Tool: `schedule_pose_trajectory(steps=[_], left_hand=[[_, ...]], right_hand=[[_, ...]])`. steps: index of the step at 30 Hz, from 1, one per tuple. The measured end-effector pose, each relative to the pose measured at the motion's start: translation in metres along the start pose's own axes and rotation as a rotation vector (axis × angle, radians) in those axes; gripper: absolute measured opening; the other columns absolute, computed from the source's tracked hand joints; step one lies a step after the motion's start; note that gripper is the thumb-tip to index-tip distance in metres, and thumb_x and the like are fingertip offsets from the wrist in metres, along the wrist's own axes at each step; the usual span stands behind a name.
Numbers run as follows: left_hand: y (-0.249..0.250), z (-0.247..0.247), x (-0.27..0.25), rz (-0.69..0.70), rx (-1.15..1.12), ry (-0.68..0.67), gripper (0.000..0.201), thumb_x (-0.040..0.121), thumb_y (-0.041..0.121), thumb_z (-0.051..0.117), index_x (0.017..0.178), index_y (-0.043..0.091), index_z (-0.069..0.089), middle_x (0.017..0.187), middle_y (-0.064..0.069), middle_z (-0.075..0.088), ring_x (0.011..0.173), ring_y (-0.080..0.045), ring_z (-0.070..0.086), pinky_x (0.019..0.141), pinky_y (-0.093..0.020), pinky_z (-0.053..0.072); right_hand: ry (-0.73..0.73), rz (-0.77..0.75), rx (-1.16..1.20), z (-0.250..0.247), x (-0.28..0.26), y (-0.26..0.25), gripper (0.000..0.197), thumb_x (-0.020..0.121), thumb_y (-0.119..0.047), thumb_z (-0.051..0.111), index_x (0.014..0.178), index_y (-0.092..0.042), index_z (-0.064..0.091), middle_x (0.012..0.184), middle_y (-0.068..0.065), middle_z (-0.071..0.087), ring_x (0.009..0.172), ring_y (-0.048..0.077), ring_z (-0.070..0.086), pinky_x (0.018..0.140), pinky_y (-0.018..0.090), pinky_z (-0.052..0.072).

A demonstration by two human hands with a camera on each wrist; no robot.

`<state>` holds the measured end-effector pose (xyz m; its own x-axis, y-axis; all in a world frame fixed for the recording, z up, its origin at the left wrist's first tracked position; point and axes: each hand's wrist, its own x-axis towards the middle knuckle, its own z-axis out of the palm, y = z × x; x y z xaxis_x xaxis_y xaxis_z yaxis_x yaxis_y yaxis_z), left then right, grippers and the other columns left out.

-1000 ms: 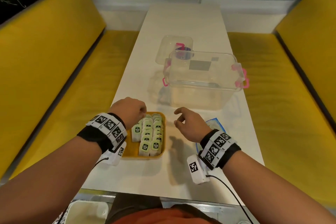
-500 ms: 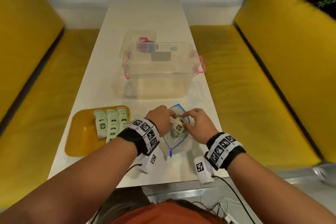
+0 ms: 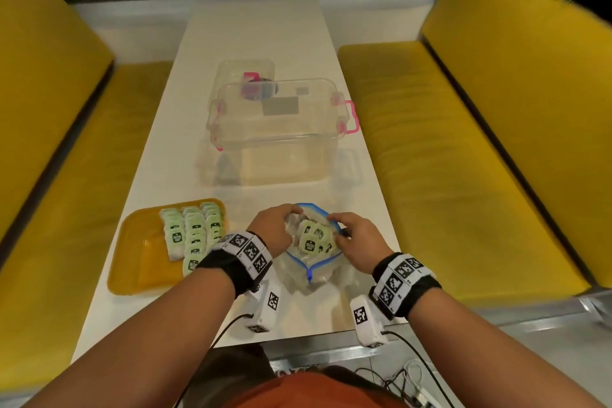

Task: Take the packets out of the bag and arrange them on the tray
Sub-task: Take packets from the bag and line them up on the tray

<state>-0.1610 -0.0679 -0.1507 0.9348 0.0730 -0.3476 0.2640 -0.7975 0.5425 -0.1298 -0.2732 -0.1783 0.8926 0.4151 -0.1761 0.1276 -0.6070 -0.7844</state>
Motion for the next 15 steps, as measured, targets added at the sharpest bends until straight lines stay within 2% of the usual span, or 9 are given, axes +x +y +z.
schedule_pose_trajectory(steps=[4,6,8,10,12,15], left_hand=[[-0.011,0.014,-0.001,-0.058,0.001,0.021,0.044,0.077,0.014,0.073,0.118,0.025,0.064,0.117,-0.006,0.065,0.108,-0.025,0.061,0.092,-0.027,0.046],[-0.014,0.017,-0.001,-0.069,0.051,0.045,0.043,0.073,0.021,0.078,0.114,0.029,0.065,0.114,-0.008,0.057,0.104,-0.026,0.059,0.092,-0.03,0.047],[-0.012,0.014,0.0,-0.059,0.118,0.095,0.034,0.069,0.026,0.082,0.099,0.032,0.066,0.108,-0.004,0.047,0.096,-0.023,0.057,0.088,-0.033,0.049],[-0.005,0.007,-0.001,-0.013,0.159,0.117,0.025,0.071,0.025,0.08,0.089,0.03,0.064,0.101,0.001,0.042,0.089,-0.02,0.055,0.08,-0.032,0.048],[0.001,0.001,-0.001,0.067,0.196,0.118,0.019,0.076,0.02,0.073,0.09,0.029,0.065,0.097,0.003,0.043,0.088,-0.019,0.055,0.079,-0.031,0.047],[0.01,-0.005,-0.005,0.18,0.214,0.183,0.019,0.08,0.021,0.068,0.096,0.029,0.067,0.097,0.006,0.045,0.093,-0.013,0.049,0.081,-0.03,0.044]], right_hand=[[-0.058,0.016,-0.037,0.002,-0.002,0.012,0.041,0.091,-0.001,0.057,0.129,-0.014,0.061,0.132,0.008,0.057,0.118,0.023,0.056,0.104,0.03,0.045],[-0.059,0.015,-0.049,0.002,-0.001,0.014,0.04,0.091,-0.003,0.058,0.129,-0.014,0.061,0.132,0.007,0.056,0.119,0.022,0.055,0.104,0.028,0.043],[-0.062,0.008,-0.081,0.002,0.001,0.013,0.038,0.092,-0.006,0.059,0.13,-0.013,0.06,0.132,0.008,0.056,0.118,0.023,0.056,0.104,0.028,0.043],[-0.036,-0.004,-0.101,0.001,0.003,0.012,0.035,0.092,-0.012,0.061,0.127,-0.013,0.061,0.129,0.008,0.055,0.112,0.022,0.057,0.099,0.027,0.044],[0.026,-0.044,-0.093,0.0,0.005,0.008,0.031,0.09,-0.017,0.065,0.121,-0.016,0.064,0.125,0.005,0.053,0.103,0.017,0.056,0.096,0.025,0.045],[0.156,-0.153,-0.116,-0.002,0.006,0.001,0.028,0.085,-0.021,0.071,0.113,-0.021,0.067,0.12,0.0,0.051,0.106,0.011,0.051,0.098,0.025,0.042]])
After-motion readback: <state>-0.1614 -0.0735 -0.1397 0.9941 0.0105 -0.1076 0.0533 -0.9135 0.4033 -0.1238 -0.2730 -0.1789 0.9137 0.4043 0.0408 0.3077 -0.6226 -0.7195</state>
